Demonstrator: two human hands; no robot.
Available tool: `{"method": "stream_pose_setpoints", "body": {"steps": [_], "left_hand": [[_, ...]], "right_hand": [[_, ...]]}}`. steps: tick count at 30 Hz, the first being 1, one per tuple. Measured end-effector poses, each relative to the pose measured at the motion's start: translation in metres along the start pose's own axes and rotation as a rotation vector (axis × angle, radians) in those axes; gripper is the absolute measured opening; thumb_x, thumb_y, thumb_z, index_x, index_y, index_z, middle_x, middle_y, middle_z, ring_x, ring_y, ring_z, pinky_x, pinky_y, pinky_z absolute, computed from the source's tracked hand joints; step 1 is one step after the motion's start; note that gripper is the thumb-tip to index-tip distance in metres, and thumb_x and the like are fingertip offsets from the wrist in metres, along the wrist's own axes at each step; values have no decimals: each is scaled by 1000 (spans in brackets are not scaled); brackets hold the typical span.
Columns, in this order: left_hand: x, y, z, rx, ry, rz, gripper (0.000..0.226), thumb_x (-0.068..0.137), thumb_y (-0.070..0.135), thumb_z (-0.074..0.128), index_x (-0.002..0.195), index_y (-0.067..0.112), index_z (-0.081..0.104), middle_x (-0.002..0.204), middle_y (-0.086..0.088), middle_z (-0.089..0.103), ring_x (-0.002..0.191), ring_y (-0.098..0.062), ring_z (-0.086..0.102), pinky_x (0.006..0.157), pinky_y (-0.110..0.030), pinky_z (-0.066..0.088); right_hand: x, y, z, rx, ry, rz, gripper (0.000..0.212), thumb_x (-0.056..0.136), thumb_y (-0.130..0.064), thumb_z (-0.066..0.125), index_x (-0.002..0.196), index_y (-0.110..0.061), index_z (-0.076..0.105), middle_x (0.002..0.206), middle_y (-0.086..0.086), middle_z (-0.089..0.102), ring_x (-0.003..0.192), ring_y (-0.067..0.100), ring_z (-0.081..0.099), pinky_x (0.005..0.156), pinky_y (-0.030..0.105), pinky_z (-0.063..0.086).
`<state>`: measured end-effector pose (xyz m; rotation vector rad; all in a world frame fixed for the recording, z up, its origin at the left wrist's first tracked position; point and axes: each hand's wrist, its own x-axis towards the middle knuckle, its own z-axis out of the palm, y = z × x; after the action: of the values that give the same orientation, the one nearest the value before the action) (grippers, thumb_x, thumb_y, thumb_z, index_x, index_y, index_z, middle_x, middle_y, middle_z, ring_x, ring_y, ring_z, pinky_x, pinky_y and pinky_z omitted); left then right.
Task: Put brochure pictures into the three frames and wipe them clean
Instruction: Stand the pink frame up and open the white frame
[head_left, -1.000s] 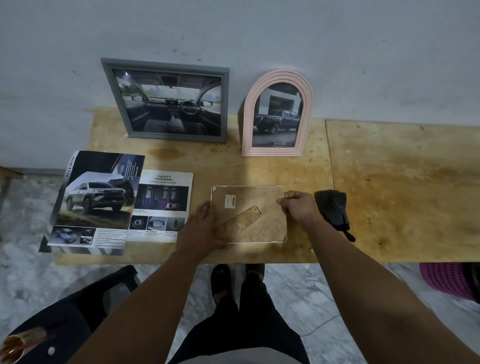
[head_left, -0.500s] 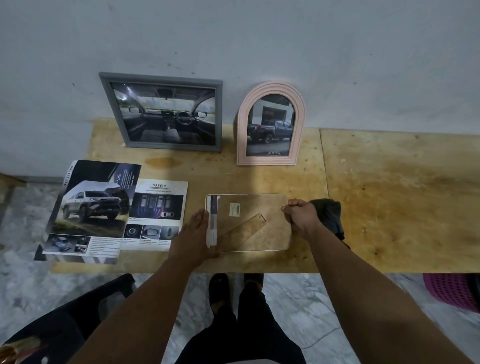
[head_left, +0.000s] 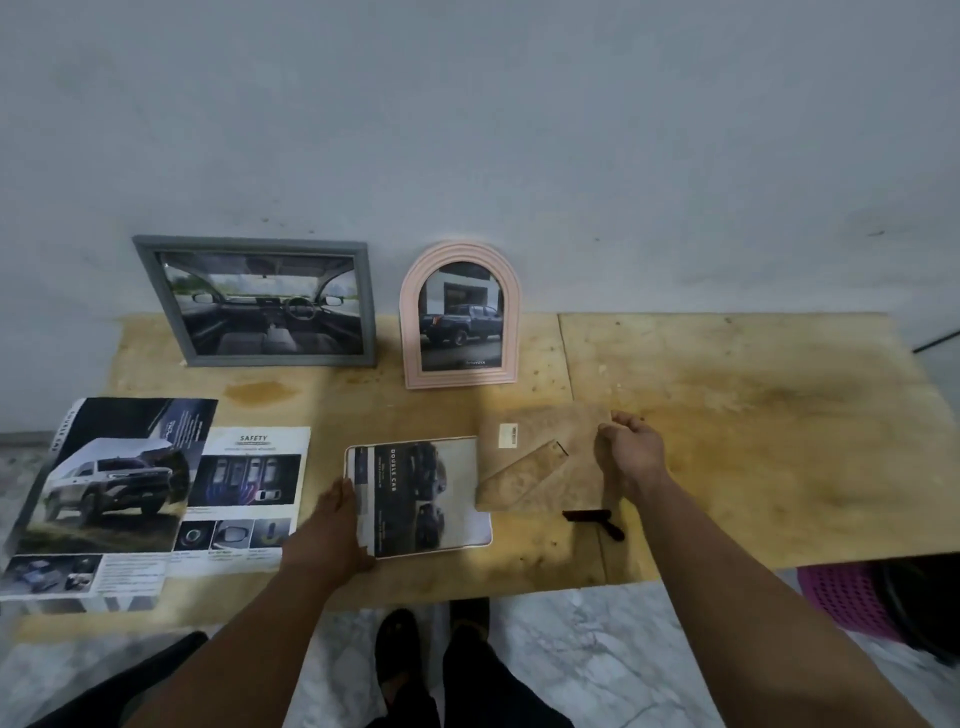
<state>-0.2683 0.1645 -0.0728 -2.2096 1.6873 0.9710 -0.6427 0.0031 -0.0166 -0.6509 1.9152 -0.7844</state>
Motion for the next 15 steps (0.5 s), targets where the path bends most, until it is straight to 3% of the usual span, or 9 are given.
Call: {"method": "stream_pose_setpoints", "body": {"steps": [2,6,11,13,15], "left_hand": [[1,5,2,-23,-2,-2,140,75,48,86,160,15,-20,172,-10,-4,158,-28,13,121,-45,36],[0,13,3,-112,-40,-12,141,72,48,88,161,26,-20,172,-14,-5,159,-32,7,126,-49,26],[-4,17,0,-200,-59,7,137,76,44,86,160,30,-21,171,-16,-9,158,-34,15,124,-44,31],[-6,18,0,-228,-64,10,135,78,43,85,160,30,-21,171,-16,-9,159,-33,12,123,-44,30],[-7,19,0,-247,-62,2,133,79,43,84,160,31,-21,172,-16,-7,159,-31,10,123,-43,28]], "right_hand": [[27,-14,-23,-7,54,-5,12,98,-10,62,108,-14,68,106,8,66,94,28,61,79,37,53],[75,-38,-54,24,84,5,10,96,-10,65,96,-18,70,114,13,70,108,35,65,97,50,56],[111,-43,-74,144,60,47,33,100,1,49,116,-23,66,129,22,63,112,41,64,94,53,57],[112,-45,-77,268,49,54,45,101,4,43,137,-20,56,138,20,58,119,40,61,98,48,53],[105,-50,-78,324,43,32,54,103,2,39,152,-21,41,136,14,60,121,34,61,104,53,49]]}}
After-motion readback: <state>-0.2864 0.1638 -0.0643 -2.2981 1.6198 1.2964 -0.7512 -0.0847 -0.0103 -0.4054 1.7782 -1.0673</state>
